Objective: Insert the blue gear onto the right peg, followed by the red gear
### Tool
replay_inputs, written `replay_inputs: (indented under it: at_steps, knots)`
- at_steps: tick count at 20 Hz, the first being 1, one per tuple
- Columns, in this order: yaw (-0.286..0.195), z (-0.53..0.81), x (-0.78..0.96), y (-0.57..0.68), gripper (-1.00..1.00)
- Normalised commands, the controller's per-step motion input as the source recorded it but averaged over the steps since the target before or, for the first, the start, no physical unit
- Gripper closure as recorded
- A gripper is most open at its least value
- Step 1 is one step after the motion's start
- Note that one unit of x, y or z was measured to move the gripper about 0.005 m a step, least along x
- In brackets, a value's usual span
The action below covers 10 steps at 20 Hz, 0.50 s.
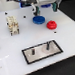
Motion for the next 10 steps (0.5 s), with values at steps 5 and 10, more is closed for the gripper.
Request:
replay_inputs:
  at_steps: [5, 10]
  knots:
    - [0.000, -0.50, -0.24, -0.07, -1.00]
    - [0.000, -0.46, -0.26, -0.10, 1.00]
